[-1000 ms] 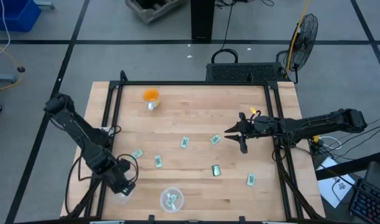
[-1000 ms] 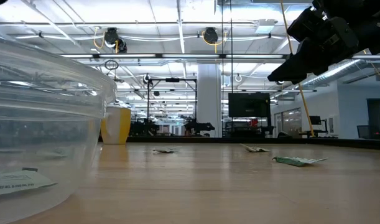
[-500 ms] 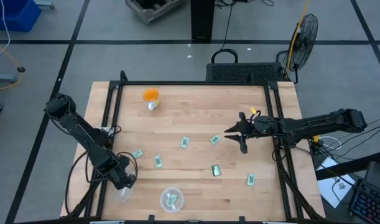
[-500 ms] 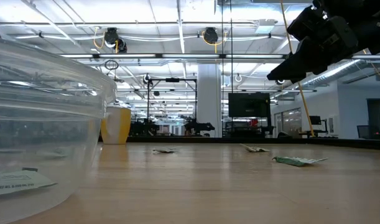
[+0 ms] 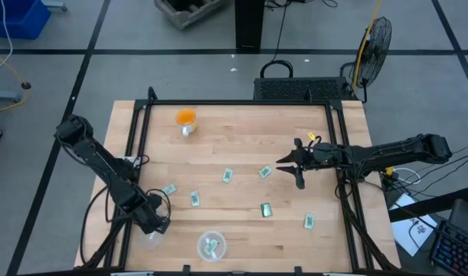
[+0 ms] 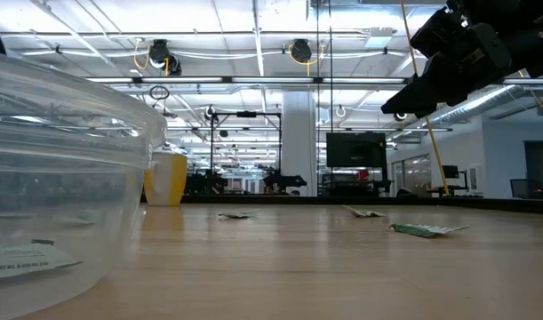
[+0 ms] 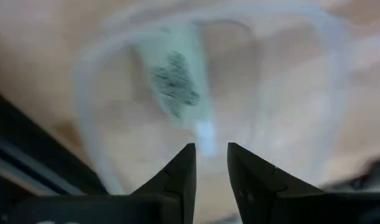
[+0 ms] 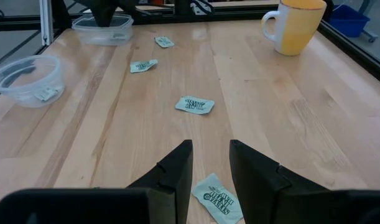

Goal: Pick and place items into bin
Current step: Put the stevia packet into the left transparent bin

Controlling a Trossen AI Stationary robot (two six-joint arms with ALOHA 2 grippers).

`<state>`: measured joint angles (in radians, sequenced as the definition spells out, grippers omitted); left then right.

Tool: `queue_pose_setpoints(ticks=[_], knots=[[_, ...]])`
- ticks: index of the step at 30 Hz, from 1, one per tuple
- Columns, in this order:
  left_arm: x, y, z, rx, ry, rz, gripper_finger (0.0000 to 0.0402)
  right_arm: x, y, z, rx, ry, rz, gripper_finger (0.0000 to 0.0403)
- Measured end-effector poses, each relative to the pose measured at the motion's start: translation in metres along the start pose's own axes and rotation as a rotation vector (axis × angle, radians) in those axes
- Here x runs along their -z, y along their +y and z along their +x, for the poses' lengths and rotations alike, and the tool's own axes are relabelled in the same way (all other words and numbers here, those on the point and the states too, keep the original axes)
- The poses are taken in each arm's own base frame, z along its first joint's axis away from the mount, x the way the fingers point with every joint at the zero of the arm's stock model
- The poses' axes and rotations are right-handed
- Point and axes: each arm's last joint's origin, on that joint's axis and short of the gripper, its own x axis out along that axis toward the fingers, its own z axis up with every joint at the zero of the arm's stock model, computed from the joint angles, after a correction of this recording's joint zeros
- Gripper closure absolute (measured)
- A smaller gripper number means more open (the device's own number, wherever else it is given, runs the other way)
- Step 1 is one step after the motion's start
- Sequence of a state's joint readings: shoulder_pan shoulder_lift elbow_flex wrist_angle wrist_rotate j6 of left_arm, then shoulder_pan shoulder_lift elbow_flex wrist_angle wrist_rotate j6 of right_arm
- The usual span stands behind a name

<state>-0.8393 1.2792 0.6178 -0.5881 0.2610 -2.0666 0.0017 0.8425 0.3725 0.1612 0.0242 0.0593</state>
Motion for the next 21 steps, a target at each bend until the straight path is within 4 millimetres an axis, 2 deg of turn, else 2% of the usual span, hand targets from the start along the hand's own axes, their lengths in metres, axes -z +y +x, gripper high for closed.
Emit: queue_pose_setpoints(ticks=[9, 16, 21], knots=[[0.003, -0.012, -0.022, 0.171, 0.093, 0.021, 0.0325, -0.001, 0.0, 0.0, -0.001, -0.012, 0.0, 0.0305], [-0.008, -0.012, -0.043, 0.288, -0.114, 0.156, 0.0363, -0.004, 0.0, 0.0, -0.002, -0.044, -0.021, 0.0305], [-0.022, -0.006, -0.054, 0.261, -0.206, 0.209, 0.0394, -0.005, 0.0, 0.0, -0.002, -0.052, -0.047, 0.0305]])
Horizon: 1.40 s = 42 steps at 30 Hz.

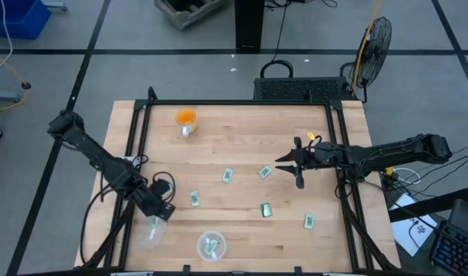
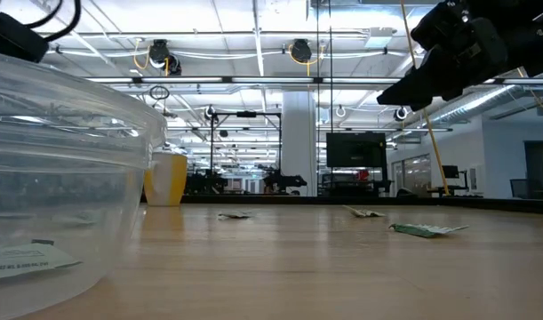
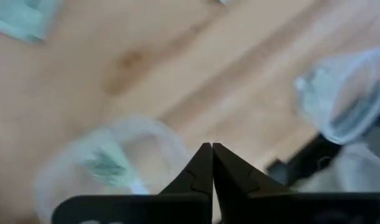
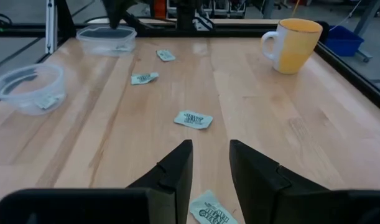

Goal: Pick and place items into bin
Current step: Put the stevia packet into the left transparent bin

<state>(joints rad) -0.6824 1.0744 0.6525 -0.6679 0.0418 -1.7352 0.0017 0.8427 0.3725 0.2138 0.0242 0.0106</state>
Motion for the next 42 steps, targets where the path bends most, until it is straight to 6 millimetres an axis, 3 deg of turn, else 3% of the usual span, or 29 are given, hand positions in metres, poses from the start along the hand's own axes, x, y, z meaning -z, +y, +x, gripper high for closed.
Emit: queue_pose_setpoints(ticks=[6, 13, 21, 33, 42], knots=[[-0.018, 0.015, -0.004, -0.154, -0.097, 0.044, 0.038, -0.001, 0.0, 0.0, 0.0, -0.008, -0.03, 0.0305], [-0.031, 0.018, -0.006, -0.204, -0.213, 0.113, 0.0367, -0.001, 0.0, 0.0, 0.0, -0.008, -0.035, 0.0305], [-0.032, 0.018, -0.005, -0.23, -0.195, 0.249, 0.0361, -0.001, 0.0, 0.0, 0.0, -0.007, -0.038, 0.0305], [-0.032, 0.025, 0.019, -0.389, -0.071, 0.356, 0.0257, -0.001, 0.0, 0.0, 0.0, -0.006, -0.03, 0.0305], [-0.033, 0.027, 0.031, -0.472, -0.058, 0.375, 0.0265, -0.001, 0.0, 0.0, 0.0, -0.006, -0.03, 0.0305]])
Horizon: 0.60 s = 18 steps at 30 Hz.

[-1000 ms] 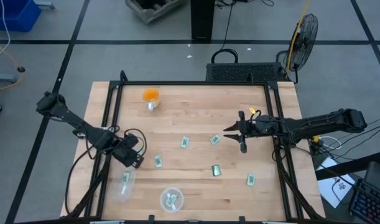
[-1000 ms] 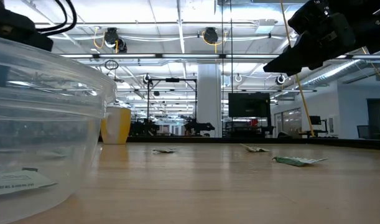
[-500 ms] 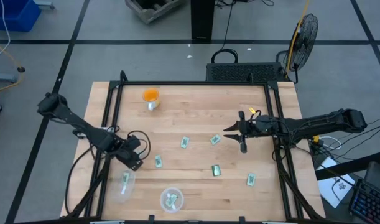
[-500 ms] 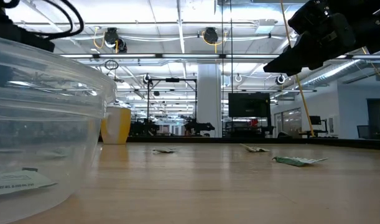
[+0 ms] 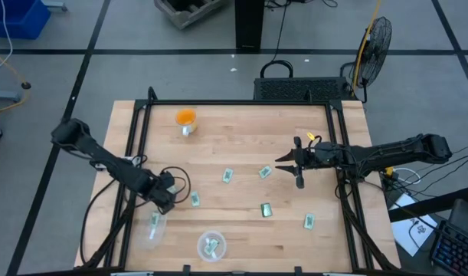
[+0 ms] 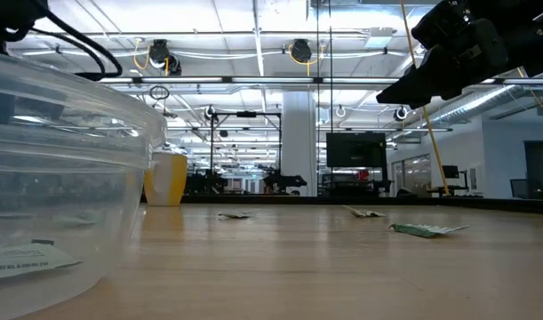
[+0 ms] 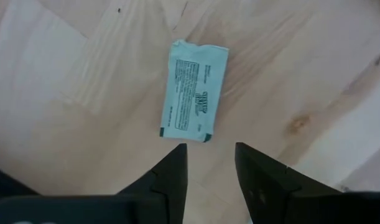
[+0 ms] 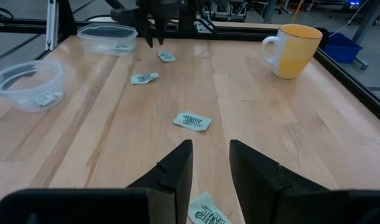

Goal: Pick and place items into bin
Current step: Put the stevia packet into the left transparent bin

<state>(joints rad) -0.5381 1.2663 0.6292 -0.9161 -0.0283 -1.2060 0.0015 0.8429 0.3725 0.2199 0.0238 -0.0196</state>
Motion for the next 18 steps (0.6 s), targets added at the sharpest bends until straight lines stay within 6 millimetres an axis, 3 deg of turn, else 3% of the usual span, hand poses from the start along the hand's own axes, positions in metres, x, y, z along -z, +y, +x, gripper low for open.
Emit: queue_pose_setpoints(ticks=[18], knots=[[-0.003, -0.009, 0.013, -0.02, -0.003, -0.032, 0.0272, 0.0, 0.0, 0.0, 0.0, 0.001, 0.0, 0.0305]])
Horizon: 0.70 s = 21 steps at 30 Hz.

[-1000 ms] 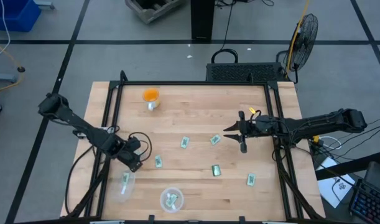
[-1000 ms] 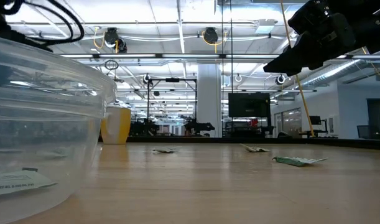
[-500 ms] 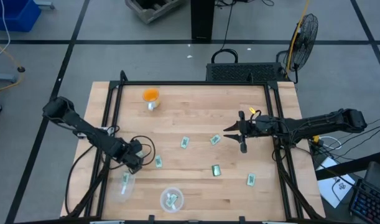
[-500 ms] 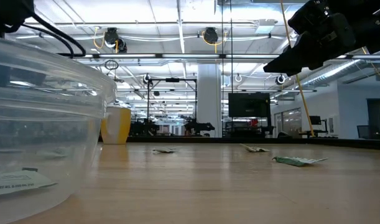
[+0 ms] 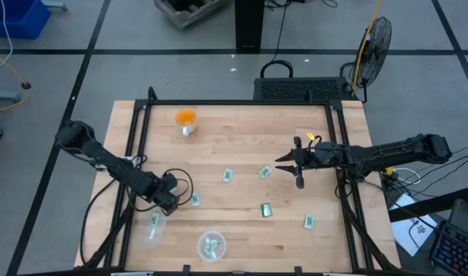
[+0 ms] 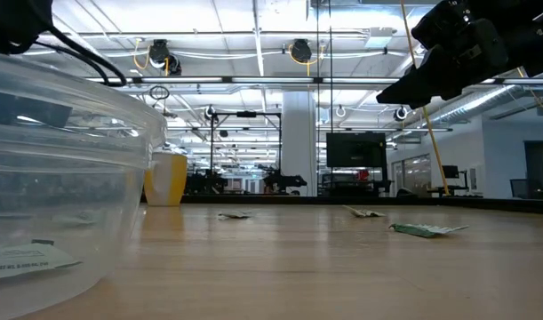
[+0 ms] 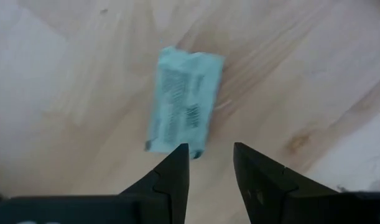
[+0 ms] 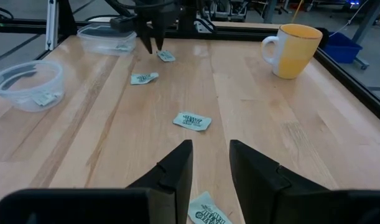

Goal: Pick and place items into bin
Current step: Put the stevia packet into the left transparent bin

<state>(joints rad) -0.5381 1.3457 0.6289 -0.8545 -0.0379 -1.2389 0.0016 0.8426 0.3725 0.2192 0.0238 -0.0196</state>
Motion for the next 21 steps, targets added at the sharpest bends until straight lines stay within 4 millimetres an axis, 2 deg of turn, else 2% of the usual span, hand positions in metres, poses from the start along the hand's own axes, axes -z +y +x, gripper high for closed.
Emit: queue_pose_setpoints(ticks=[17, 21], knots=[[-0.001, -0.002, 0.011, -0.083, 0.015, 0.011, 0.0273, 0.0, 0.0, 0.0, 0.0, 0.0, 0.0, 0.0305], [-0.001, -0.003, 0.011, -0.076, 0.013, 0.026, 0.0288, 0.0, 0.0, 0.0, 0.0, 0.0, 0.0, 0.0305]])
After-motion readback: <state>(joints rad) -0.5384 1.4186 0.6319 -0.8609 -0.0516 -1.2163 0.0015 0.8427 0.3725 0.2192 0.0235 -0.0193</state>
